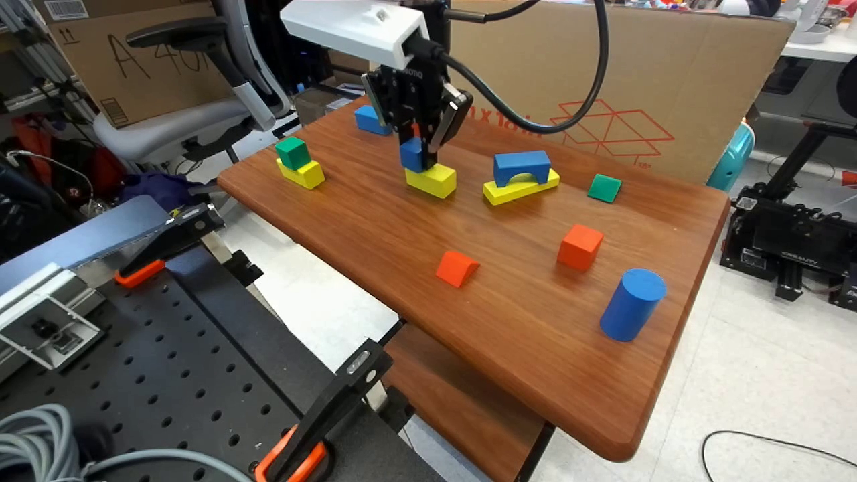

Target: Pick up the blue object and put it on the table

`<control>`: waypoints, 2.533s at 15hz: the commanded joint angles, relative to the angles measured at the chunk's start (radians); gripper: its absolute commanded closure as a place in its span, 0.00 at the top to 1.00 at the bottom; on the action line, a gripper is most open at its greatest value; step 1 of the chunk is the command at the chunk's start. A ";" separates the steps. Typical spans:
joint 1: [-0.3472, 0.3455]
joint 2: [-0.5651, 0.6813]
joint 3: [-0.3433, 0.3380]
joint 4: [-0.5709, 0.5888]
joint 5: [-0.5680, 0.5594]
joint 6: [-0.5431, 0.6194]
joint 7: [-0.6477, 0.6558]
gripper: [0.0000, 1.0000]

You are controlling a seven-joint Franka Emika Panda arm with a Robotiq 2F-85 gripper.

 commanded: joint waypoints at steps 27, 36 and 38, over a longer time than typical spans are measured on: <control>0.053 -0.079 -0.061 -0.282 -0.190 0.036 0.034 0.08; 0.061 -0.070 -0.099 -0.273 -0.207 0.092 0.055 0.59; 0.060 -0.076 -0.098 -0.280 -0.204 0.098 0.054 0.72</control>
